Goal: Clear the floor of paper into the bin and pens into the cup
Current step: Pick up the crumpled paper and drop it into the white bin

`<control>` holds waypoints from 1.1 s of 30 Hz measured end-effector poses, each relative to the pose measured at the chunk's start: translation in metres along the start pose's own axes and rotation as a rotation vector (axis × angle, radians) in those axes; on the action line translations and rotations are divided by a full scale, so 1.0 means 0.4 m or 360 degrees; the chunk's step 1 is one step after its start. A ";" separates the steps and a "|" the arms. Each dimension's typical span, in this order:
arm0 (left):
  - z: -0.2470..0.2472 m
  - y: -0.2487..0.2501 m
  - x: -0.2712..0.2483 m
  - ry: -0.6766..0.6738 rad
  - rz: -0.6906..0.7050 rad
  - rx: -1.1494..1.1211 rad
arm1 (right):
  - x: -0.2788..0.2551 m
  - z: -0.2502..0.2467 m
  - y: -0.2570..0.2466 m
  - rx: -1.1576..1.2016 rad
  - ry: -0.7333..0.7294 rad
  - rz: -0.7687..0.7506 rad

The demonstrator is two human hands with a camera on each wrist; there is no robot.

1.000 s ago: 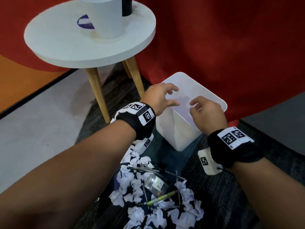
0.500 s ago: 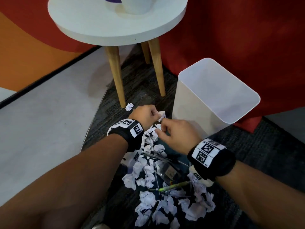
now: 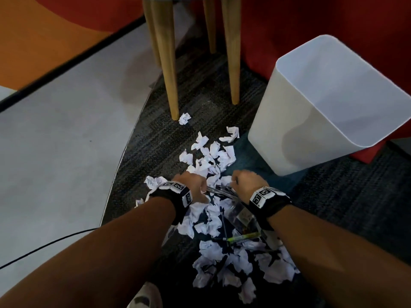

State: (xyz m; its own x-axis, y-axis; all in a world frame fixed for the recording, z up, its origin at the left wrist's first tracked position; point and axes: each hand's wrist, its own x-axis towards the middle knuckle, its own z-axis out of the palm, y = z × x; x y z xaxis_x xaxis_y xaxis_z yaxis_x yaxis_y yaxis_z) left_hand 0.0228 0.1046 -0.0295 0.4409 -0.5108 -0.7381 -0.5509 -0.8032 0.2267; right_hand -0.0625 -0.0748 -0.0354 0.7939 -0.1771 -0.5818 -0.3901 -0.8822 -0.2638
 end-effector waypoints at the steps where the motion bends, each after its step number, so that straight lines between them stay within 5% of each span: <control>1: 0.008 -0.006 0.005 -0.0038 0.0018 0.0079 | 0.013 0.010 -0.004 0.0051 0.0018 0.0009; 7: 0.044 -0.037 0.015 -0.0214 0.0035 0.0372 | 0.056 0.046 -0.026 0.0176 -0.0033 0.0018; 13: 0.065 -0.035 0.001 -0.0073 0.0003 0.0456 | 0.070 0.068 -0.026 0.0021 -0.0210 -0.0068; 24: 0.058 0.000 -0.013 0.0236 0.0069 0.0005 | 0.049 0.065 -0.007 -0.0002 0.0001 0.0020; 33: -0.015 0.038 -0.017 0.0236 0.0154 -0.0212 | 0.012 -0.043 0.000 0.0082 0.0039 0.0001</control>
State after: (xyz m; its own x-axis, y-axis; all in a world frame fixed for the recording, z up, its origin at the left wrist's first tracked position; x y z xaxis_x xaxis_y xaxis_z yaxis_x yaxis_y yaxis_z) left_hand 0.0158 0.0941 -0.0174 0.4954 -0.6190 -0.6095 -0.5017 -0.7766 0.3809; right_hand -0.0506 -0.0833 -0.0252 0.8044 -0.1888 -0.5633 -0.4137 -0.8585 -0.3031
